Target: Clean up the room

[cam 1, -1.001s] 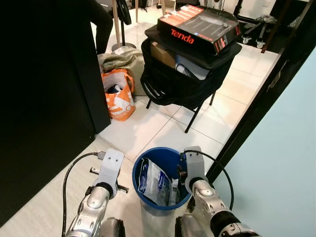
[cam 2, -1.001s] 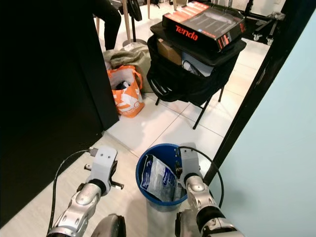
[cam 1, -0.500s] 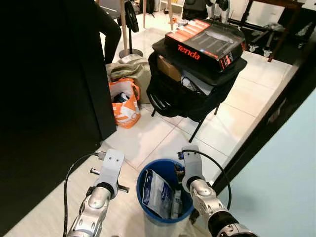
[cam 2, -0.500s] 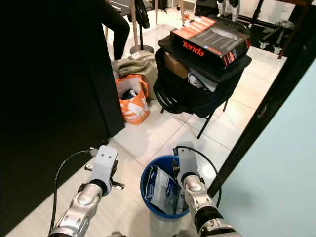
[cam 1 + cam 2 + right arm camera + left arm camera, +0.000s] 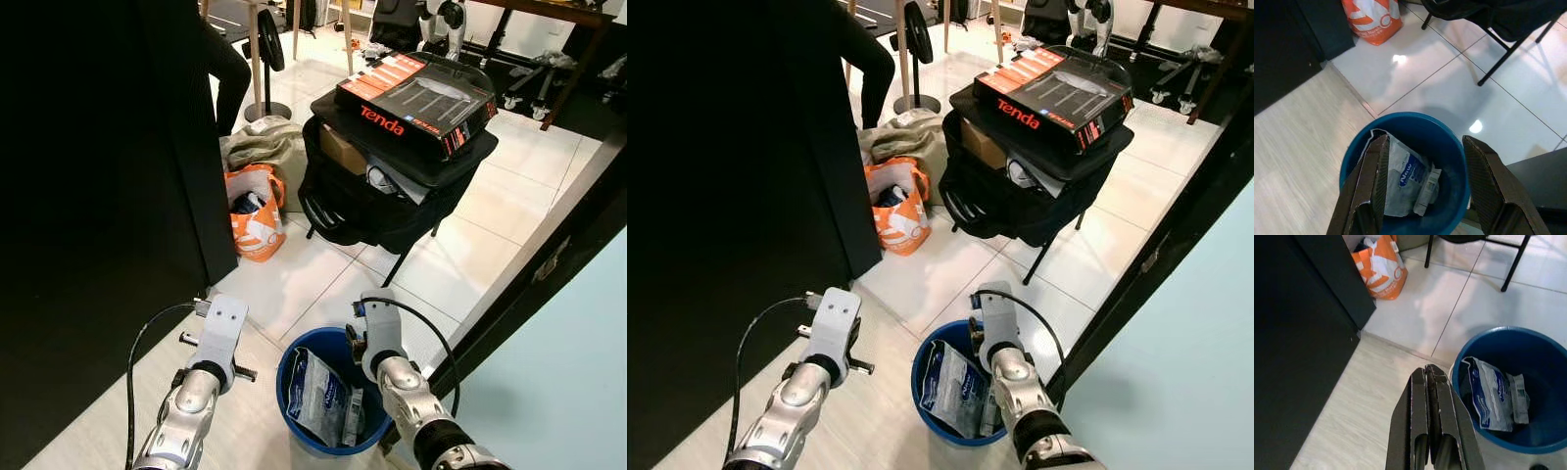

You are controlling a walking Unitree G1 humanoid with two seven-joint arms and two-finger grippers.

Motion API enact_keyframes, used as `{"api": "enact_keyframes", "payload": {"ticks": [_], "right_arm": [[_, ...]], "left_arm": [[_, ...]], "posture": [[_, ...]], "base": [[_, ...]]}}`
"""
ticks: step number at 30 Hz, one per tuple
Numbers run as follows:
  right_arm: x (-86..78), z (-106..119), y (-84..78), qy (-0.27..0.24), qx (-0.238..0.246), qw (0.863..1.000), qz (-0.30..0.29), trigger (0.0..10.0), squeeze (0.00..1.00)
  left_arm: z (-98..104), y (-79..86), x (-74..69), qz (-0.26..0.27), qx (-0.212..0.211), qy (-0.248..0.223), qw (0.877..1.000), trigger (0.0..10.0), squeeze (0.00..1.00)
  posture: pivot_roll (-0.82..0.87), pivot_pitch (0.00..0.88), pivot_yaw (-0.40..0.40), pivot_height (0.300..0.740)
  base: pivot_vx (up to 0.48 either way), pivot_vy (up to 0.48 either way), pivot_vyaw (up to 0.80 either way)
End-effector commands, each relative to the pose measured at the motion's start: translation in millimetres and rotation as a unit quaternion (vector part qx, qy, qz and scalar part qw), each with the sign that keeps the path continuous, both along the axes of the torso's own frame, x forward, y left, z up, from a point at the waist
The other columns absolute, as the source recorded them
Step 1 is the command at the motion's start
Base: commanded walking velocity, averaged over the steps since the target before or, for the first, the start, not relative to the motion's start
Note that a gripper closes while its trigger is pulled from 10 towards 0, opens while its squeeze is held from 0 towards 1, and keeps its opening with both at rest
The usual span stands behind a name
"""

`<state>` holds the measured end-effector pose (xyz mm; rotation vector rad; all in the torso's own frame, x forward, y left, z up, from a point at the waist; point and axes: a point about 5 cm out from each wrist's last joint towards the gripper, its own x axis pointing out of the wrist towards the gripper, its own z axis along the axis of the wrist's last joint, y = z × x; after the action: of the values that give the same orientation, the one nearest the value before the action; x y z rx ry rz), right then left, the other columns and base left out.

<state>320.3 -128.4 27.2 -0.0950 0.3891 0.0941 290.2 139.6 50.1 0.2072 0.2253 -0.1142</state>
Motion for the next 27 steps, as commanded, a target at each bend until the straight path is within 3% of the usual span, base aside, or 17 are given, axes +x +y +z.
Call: {"api": "enact_keyframes", "payload": {"ticks": [1,12,27], "right_arm": [[-6.9,-9.4,-0.1,0.022,-0.015,1.000,0.004,10.0,0.00],[-12.0,-15.8,-2.0,0.038,-0.019,0.999,-0.004,10.0,0.00],[-12.3,-16.6,2.2,0.046,-0.016,0.999,-0.003,10.0,0.00]], "left_arm": [[-8.3,0.6,-4.2,0.000,0.001,0.018,1.000,10.0,0.00],[-11.2,-1.1,-6.7,0.003,-0.003,0.022,1.000,10.0,0.00],[-11.5,-0.7,-5.8,0.004,-0.003,0.022,1.000,10.0,0.00]], "posture": [[0.05,0.100,-0.030,0.740],[0.05,0.107,-0.032,0.740],[0.06,0.109,-0.036,0.740]], "base": [[0.000,0.000,0.00],[0.000,0.000,0.00],[0.000,0.000,-0.80]]}}
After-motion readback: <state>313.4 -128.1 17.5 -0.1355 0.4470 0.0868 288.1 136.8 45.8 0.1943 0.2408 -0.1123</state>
